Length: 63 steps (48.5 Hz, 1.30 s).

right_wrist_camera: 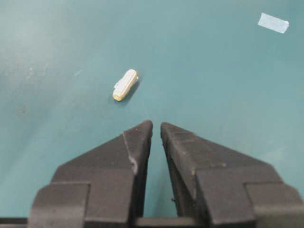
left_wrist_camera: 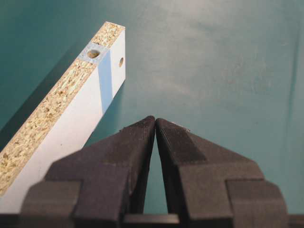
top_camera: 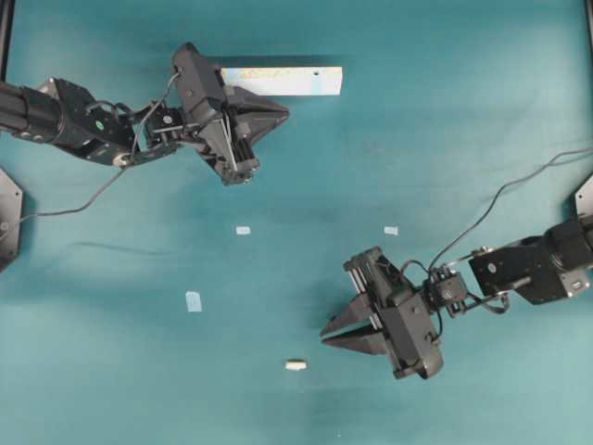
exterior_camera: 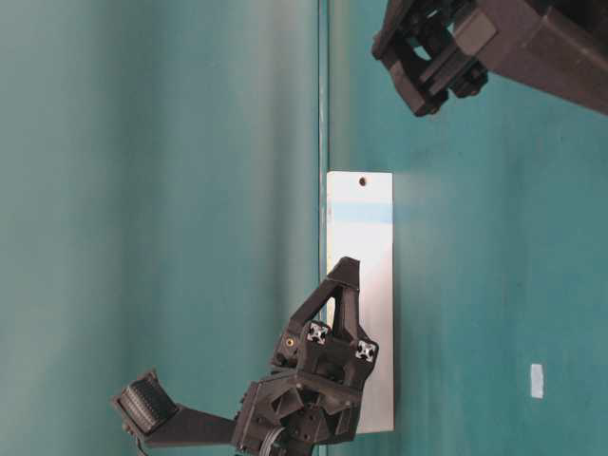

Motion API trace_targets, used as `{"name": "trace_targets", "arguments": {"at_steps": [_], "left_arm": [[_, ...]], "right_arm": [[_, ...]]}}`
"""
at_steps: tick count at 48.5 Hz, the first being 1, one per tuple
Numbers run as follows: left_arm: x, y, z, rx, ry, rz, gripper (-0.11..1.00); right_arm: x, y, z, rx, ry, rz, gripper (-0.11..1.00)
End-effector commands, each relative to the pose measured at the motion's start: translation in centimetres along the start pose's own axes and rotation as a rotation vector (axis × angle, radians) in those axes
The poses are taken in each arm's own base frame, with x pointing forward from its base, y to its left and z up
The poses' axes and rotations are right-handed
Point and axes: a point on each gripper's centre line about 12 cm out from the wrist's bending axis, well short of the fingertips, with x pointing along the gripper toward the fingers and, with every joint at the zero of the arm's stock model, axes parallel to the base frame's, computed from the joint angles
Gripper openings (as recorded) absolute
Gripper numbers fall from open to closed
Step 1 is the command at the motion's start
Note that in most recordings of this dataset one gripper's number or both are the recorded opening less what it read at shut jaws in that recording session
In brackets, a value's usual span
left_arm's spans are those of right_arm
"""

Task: Move the wooden board into place and insert the rod into its hole.
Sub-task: 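Move the left gripper over the white board and lower around it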

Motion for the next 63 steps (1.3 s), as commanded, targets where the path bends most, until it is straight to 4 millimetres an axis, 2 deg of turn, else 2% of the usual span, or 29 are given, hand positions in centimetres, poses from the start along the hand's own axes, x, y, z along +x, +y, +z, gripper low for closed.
{"name": "trace_targets", "arguments": {"at_steps": [1, 3, 6, 10, 30, 33, 44, 46, 54, 63], "left_arm": [[-0.2, -1.7, 2.3, 0.020, -0.028, -0.058, 0.16], [-0.1, -1.8, 2.5, 0.023, -0.010, -0.060, 0.13], [0.0, -1.9, 2.8, 0.021, 0.019, -0.061, 0.01], [0.1, -2.2, 3.2, 0.026, 0.047, -0.067, 0.00], [-0.7, -2.9, 4.5, 0.048, 0.143, -0.087, 0.01], [-0.8, -3.0, 4.7, 0.051, 0.152, -0.088, 0.11], [-2.1, -3.0, 6.0, 0.172, 0.188, -0.103, 0.71], [-2.4, -3.0, 6.1, 0.197, 0.204, -0.106, 0.78], [-3.5, -2.2, 6.8, 0.265, 0.259, -0.104, 0.85], [-4.6, 0.0, 7.7, 0.287, 0.297, -0.065, 0.91]], "right_arm": [[-0.1, 0.1, 2.2, 0.007, -0.061, 0.001, 0.24], [0.0, 0.0, 2.7, 0.007, -0.070, -0.001, 0.22], [-0.1, 0.0, 3.4, 0.006, -0.076, 0.001, 0.09], [-0.1, 0.0, 3.9, 0.005, -0.063, 0.000, 0.00], [-1.3, 0.0, 4.3, -0.004, 0.103, -0.006, -0.01], [-1.4, 0.0, 4.3, -0.003, 0.116, -0.008, -0.01], [-1.6, -0.1, 4.2, -0.004, 0.146, -0.009, -0.01], [-1.6, -0.1, 4.1, -0.003, 0.152, -0.010, -0.01], [-1.7, -0.1, 3.7, -0.001, 0.195, -0.011, -0.01], [-1.6, -0.2, 4.0, -0.001, 0.214, -0.014, -0.01]]}}
